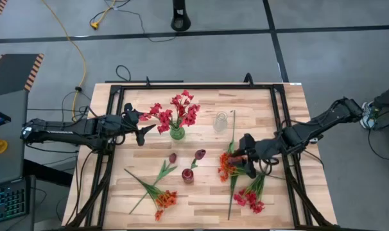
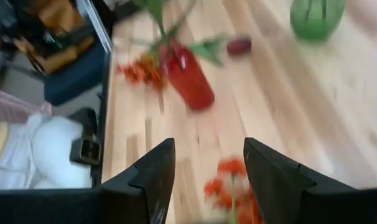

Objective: Sort flowers into vase by color
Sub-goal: Put the right orange flowers into the transparent vase

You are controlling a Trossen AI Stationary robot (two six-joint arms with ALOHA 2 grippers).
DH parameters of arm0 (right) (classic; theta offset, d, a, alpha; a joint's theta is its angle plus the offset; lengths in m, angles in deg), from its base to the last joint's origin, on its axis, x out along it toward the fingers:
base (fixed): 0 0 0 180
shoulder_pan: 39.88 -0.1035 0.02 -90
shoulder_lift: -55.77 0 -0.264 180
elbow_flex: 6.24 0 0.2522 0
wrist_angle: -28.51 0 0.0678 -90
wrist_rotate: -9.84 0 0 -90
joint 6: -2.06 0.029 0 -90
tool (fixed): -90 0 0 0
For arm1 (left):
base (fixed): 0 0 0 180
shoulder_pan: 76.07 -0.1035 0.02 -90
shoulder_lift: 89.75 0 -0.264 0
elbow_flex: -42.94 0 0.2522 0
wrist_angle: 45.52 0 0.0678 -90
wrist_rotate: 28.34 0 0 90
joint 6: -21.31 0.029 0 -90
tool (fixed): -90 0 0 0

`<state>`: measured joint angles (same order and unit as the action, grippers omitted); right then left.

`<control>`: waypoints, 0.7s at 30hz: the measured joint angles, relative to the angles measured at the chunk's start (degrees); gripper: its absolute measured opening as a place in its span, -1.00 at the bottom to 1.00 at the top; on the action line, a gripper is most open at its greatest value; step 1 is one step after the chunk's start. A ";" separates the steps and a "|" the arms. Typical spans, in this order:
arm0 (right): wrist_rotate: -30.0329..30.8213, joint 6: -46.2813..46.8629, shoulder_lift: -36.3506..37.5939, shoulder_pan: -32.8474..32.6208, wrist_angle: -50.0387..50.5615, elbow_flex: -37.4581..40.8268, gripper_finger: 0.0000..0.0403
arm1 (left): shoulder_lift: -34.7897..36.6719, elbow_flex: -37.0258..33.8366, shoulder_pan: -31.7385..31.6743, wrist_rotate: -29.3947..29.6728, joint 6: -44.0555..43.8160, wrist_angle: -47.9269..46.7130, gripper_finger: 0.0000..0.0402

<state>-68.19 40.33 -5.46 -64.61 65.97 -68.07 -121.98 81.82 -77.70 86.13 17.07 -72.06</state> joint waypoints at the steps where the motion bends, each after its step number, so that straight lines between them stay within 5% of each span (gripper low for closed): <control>1: 0.00 2.13 -0.25 -1.10 1.68 0.06 0.08 | 0.02 0.00 0.00 -0.04 -0.04 0.06 0.22; 11: -0.68 18.70 -8.28 -7.03 12.76 0.06 0.08 | 0.01 0.00 0.00 -0.15 -1.10 0.10 0.22; 21: -9.19 26.74 -17.94 -8.31 20.59 0.06 0.08 | 0.01 0.00 0.00 -0.13 -1.24 0.23 0.22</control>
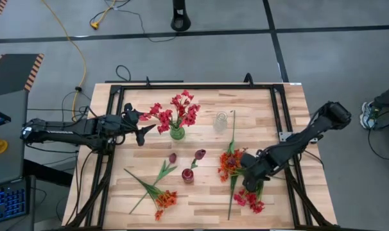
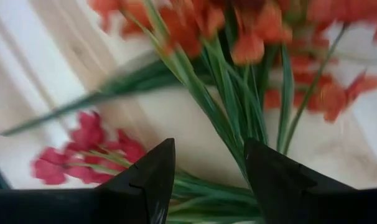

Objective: Sort flowers into vase by color
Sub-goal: Put the right orange flowers into the transparent vase

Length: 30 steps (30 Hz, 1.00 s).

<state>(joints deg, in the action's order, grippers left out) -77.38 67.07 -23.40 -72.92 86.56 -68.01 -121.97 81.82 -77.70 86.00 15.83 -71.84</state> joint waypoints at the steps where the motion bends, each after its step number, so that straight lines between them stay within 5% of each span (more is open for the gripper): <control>1: -0.79 0.13 -0.89 0.05 0.53 0.00 0.08 | 0.00 0.00 0.00 0.00 -0.19 0.00 0.22; 21: -3.01 0.07 -12.06 0.18 6.33 0.02 0.07 | -0.02 0.00 0.00 0.00 -1.35 -0.02 0.22; 30: -3.09 -0.40 -11.95 0.95 6.63 0.02 -0.35 | -0.02 -0.02 0.00 0.00 -1.46 -0.02 0.22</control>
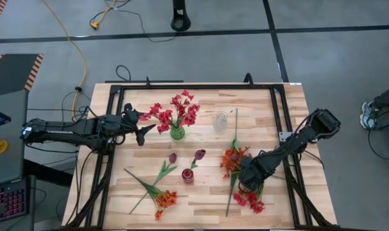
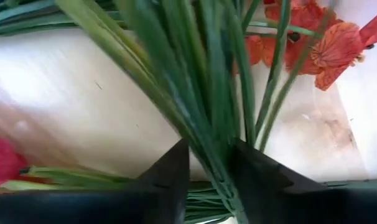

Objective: Sort flowers into vase by color
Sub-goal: Put the right orange flowers into the transparent vase

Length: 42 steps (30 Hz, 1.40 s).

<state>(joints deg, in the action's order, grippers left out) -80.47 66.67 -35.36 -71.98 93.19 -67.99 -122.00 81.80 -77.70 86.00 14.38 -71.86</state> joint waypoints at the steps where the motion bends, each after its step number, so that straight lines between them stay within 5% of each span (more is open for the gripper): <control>1: 0.00 -0.02 0.00 0.00 0.05 0.00 -0.42 | 0.00 0.00 0.00 0.00 0.00 0.00 0.22; 9: -2.69 -0.13 0.02 0.00 -0.13 0.00 -0.85 | 0.00 0.00 0.00 0.00 0.00 -0.02 0.22; 18: -2.84 -0.53 0.04 0.00 2.27 -2.68 -0.81 | 0.00 0.00 0.00 0.00 0.00 -0.01 0.22; 32: -2.53 -5.75 0.04 0.00 16.86 -18.15 -0.82 | 0.00 0.00 0.00 0.02 0.02 -0.02 0.22; 42: 6.57 -15.34 1.88 0.76 17.60 -26.44 -0.83 | 0.00 0.00 0.00 0.00 0.02 -0.02 0.22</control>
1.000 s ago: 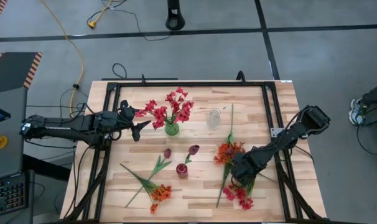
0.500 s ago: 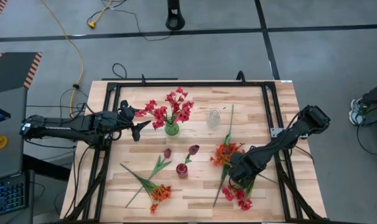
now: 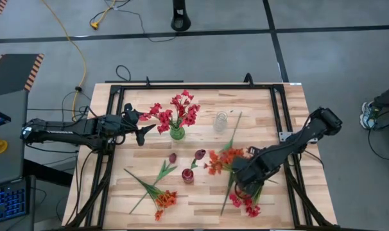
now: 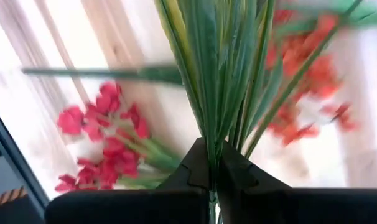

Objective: Sort flowers into vase by color
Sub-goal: Put the right orange flowers into the transparent vase

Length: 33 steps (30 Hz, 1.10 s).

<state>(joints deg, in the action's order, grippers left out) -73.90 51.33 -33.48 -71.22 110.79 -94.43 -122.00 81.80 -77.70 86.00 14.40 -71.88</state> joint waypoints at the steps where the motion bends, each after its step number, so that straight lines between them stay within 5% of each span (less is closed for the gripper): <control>1: 1.69 -0.89 0.93 0.09 -0.05 -0.09 -0.83 | 0.00 0.00 -0.01 0.01 0.01 0.00 0.22; 18: 40.29 -20.32 17.19 5.42 -9.91 -0.09 -0.82 | 0.00 0.00 0.00 0.00 0.17 0.00 0.22; 28: 44.77 -34.13 17.33 13.17 -21.41 0.23 -0.82 | 0.00 0.00 -0.02 0.00 0.13 0.00 0.22; 33: 39.95 -44.08 18.48 18.05 -32.78 4.38 -0.82 | -0.08 0.00 0.00 0.00 0.11 0.00 0.22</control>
<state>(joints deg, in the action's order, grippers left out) -33.95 7.25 -15.00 -53.17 78.01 -90.05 -122.08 81.80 -77.70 86.00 14.51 -71.88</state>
